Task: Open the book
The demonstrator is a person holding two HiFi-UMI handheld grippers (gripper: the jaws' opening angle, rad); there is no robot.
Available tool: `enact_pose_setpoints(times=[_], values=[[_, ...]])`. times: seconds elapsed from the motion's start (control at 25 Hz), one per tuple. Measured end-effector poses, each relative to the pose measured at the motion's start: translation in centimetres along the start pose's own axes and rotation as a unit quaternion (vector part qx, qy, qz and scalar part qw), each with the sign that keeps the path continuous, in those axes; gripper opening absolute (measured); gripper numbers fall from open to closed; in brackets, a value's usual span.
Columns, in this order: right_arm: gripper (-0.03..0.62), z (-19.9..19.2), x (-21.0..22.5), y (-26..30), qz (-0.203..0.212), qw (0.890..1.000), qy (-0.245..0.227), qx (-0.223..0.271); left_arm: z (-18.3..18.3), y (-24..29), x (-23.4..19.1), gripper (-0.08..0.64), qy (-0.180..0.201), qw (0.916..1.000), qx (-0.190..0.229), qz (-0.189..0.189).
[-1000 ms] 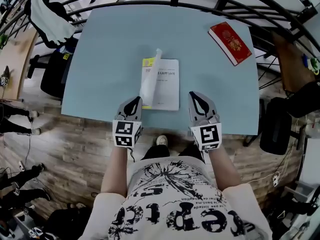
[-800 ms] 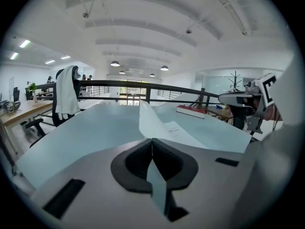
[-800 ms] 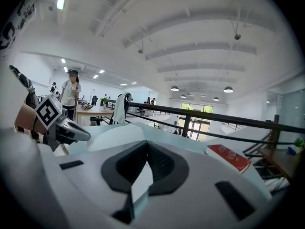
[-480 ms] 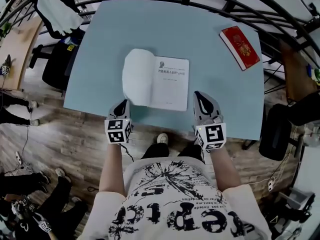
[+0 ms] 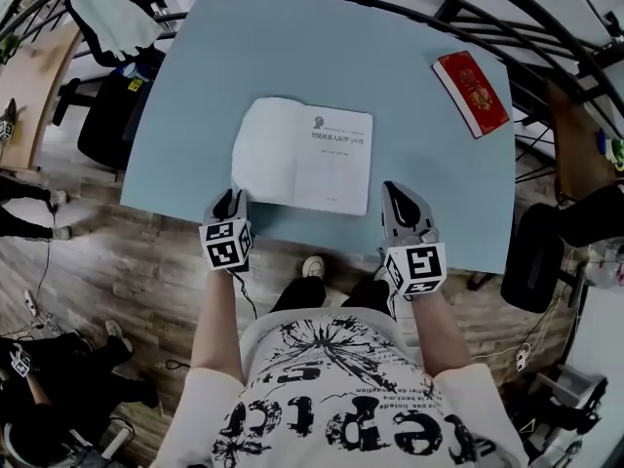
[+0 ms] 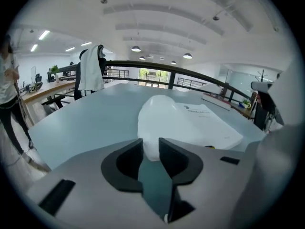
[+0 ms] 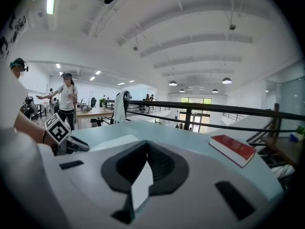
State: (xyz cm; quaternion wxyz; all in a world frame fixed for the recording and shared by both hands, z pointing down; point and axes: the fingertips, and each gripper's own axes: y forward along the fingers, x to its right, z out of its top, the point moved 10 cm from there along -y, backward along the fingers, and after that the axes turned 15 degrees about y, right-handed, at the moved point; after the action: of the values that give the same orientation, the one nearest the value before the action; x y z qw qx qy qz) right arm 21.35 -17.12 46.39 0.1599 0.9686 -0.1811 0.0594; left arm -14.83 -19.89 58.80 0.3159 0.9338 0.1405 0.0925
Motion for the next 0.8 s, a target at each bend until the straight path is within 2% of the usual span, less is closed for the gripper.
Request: enact_pose_setpoints(times=[0.04, 0.12, 0.28, 0.36, 0.48, 0.68, 0.8], values=[[0.012, 0.1, 0.0, -0.1, -0.001, 1.000, 0.004, 0.003, 0.1, -0.2, -0.1, 0.117, -0.011, 0.9999, 0.007, -0.003], [0.012, 0.3, 0.0, -0.3, -0.005, 1.000, 0.007, 0.008, 0.5, -0.7, -0.1, 0.137, -0.015, 0.9997, 0.020, -0.002], [0.012, 0.9, -0.3, -0.8, -0.011, 1.000, 0.008, 0.019, 3.2, -2.6, 0.3, 0.140, 0.032, 0.9976, 0.059, 0.018], [0.012, 1.3, -0.4, -1.1, -0.014, 1.000, 0.008, 0.027, 5.3, -3.8, 0.4, 0.140, 0.056, 0.9939, 0.091, 0.027], [0.012, 2.0, -0.4, -1.9, -0.021, 0.999, 0.011, 0.042, 8.1, -5.8, 0.7, 0.140, 0.071, 0.9874, 0.138, 0.034], [0.012, 3.4, -0.4, -3.6, -0.029, 0.997, 0.006, 0.067, 13.0, -8.8, 2.6, 0.132, 0.104, 0.9721, 0.210, -0.008], [0.012, 4.2, -0.3, -4.7, -0.031, 0.996, 0.005, 0.083, 15.1, -10.1, 3.9, 0.079, 0.110, 0.9631, 0.242, -0.040]])
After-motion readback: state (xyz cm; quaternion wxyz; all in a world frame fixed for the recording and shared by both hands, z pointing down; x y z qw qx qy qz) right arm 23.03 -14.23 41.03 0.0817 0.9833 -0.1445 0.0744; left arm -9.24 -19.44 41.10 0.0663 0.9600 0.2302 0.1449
